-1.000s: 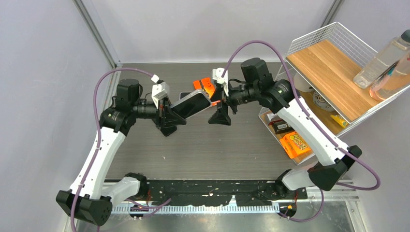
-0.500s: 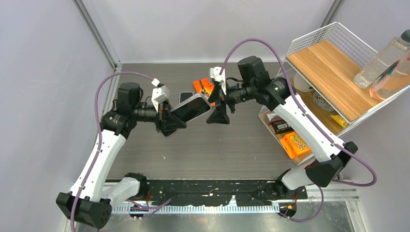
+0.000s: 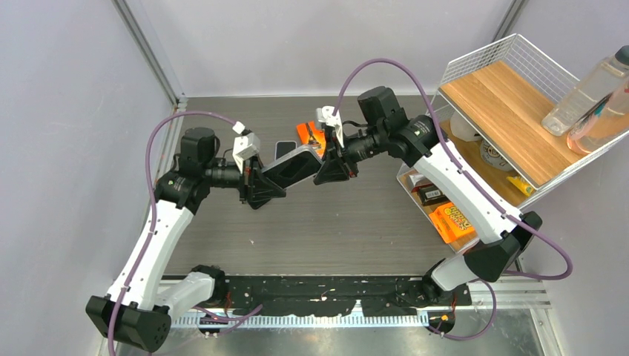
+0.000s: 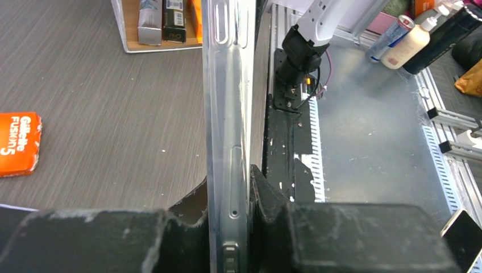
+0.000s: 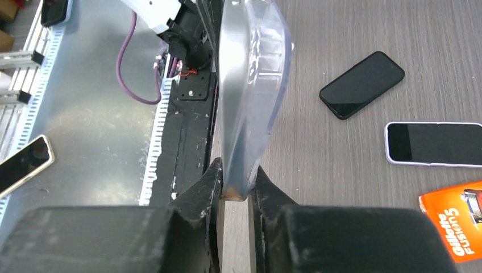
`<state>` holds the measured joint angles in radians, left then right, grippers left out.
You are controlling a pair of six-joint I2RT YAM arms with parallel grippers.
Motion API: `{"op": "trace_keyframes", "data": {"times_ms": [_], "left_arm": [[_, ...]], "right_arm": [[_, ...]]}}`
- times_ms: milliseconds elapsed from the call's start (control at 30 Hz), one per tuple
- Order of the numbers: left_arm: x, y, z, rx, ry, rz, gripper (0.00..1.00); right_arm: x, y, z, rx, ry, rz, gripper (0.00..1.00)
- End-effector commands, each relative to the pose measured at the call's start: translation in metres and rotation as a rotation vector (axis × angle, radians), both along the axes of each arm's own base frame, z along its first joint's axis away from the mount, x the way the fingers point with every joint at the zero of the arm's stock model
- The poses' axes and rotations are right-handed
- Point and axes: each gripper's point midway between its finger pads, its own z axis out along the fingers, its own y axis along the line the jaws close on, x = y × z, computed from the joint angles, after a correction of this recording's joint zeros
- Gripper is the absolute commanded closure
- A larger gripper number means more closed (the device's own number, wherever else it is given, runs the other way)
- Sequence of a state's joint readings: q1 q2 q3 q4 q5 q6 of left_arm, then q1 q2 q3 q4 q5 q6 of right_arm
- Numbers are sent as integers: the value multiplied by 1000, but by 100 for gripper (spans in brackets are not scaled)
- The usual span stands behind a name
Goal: Take the phone out of the phone case
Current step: Remove the phone case from the phone.
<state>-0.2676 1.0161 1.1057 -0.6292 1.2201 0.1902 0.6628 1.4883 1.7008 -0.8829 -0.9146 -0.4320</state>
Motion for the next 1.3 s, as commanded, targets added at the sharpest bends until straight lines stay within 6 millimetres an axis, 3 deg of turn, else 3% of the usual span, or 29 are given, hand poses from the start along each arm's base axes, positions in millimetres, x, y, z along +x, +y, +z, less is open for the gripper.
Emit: {"op": "trace_keyframes", "data": {"times_ms": [0, 167, 333, 467, 567, 933, 1267], "left_arm": [[-18, -5, 22, -87, -95, -122, 100], [-30, -8, 14, -120, -101, -214, 100], [-43, -11, -10, -93, -140, -273, 100], [-68, -13, -34, 14, -142, -375, 100], [-79, -16, -41, 39, -135, -445, 100], [-86, -28, -53, 83, -216, -481, 100], [-94, -28, -66, 128, -217, -515, 100]], "right_arm": [[-6, -2, 20, 41, -94, 53, 91], [-16, -10, 19, 49, -226, 112, 94], [-22, -18, 21, 44, -350, 158, 95], [-32, -25, 20, 31, -448, 237, 95], [-37, -27, 20, 24, -508, 277, 94], [-45, -29, 21, -15, -617, 347, 95], [-41, -28, 23, -30, -646, 347, 95]]}}
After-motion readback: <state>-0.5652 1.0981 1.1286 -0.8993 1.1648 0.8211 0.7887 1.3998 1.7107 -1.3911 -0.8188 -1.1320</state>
